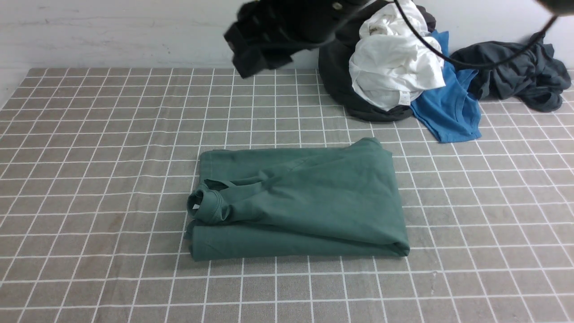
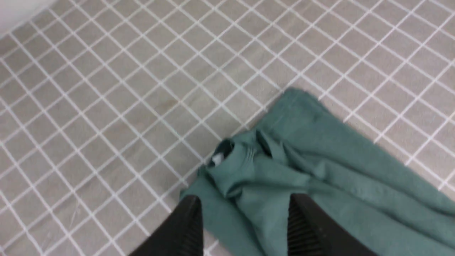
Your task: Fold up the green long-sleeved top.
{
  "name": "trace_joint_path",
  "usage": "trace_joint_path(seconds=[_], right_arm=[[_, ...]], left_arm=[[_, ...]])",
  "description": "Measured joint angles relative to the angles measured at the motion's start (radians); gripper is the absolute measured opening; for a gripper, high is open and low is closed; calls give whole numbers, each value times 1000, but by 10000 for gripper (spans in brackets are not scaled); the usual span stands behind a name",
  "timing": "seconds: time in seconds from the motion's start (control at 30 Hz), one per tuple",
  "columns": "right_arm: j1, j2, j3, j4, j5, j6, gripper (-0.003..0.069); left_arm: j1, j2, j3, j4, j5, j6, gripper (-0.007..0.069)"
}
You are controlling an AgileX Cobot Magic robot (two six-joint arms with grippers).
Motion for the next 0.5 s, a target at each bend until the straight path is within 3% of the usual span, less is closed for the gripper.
trace_joint_path(seconds=[0.13,0.23,0.37,0.5], right_arm=[[0,-175,278,2,3,-58,125],[0,-305,436,-1,-3,-69,58],[0,-506,640,-22,-92,-71,-3],[0,-669,767,-60,-176,-57,-13]], left_arm=[[0,-102,86,-4,-88,-22,-7],[0,-124,114,-5,-144,-23,-7],[0,-127,137,-5,-169,-23,-7],[0,-127,142,-11,-160,-32,-7]])
